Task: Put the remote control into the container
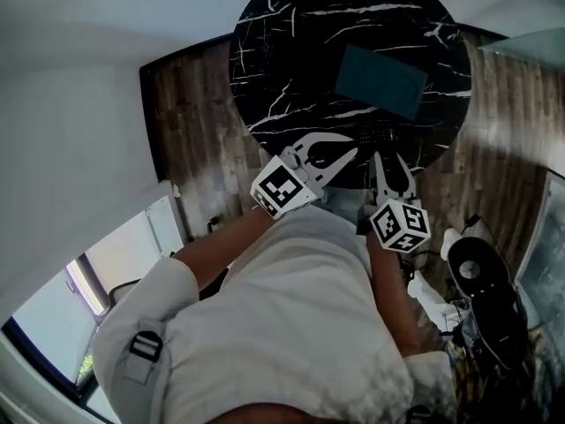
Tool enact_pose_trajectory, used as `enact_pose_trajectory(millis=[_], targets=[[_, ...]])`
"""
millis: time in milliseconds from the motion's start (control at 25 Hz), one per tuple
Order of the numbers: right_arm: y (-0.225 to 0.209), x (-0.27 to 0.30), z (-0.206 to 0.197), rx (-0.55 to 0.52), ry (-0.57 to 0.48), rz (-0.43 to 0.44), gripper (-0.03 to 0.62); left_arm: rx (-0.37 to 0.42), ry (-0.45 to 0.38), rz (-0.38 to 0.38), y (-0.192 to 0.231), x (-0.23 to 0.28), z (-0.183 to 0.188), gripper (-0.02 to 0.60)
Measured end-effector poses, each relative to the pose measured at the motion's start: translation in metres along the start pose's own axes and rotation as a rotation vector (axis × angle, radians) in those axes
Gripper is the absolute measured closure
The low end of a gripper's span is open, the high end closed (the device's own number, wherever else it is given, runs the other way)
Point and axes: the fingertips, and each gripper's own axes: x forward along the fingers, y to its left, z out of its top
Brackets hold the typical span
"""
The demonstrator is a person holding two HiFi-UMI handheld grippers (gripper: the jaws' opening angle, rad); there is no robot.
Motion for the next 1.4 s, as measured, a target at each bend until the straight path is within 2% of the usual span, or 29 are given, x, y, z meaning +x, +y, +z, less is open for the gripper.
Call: enact_pose_trajectory(millis=[80, 200, 360, 600, 760, 920, 1160, 1280, 1400], targets=[[-0.026, 0.017, -0.024, 0.172, 0.065, -0.036, 0.401, 0.002, 0.050, -0.010, 0.005, 0.008, -0.015, 0.575], [-0.059, 0.040, -0.057, 0.374, 0.146, -0.095, 0.370, 0.020, 0.102, -0.027, 0.010, 0.024, -0.036, 0.575], [-0.092, 0.065, -0.097, 0.522, 0.222, -0.175, 0.356, 0.026, 0.165, -0.055, 0.015, 0.044, -0.064, 0.575], [-0.117, 0.099, -0.132, 0.703, 0.261, -0.252, 0.324, -0.007, 0.247, -0.068, 0.032, 0.068, -0.106, 0.575], [-0.128, 0.116, -0.140, 0.769, 0.275, -0.302, 0.312, -0.018, 0.305, -0.071, 0.045, 0.077, -0.130, 0.575], [-0.144, 0.124, -0.143, 0.805, 0.281, -0.374, 0.310, -0.044, 0.323, -0.081, 0.055, 0.080, -0.138, 0.575], [-0.150, 0.122, -0.149, 0.762, 0.329, -0.455, 0.316, -0.047, 0.332, -0.084, 0.064, 0.079, -0.139, 0.575], [-0.153, 0.118, -0.153, 0.741, 0.346, -0.479, 0.402, -0.055, 0.328, -0.084, 0.066, 0.077, -0.138, 0.575], [-0.153, 0.117, -0.150, 0.728, 0.329, -0.457, 0.425, -0.059, 0.331, -0.085, 0.067, 0.076, -0.138, 0.575]])
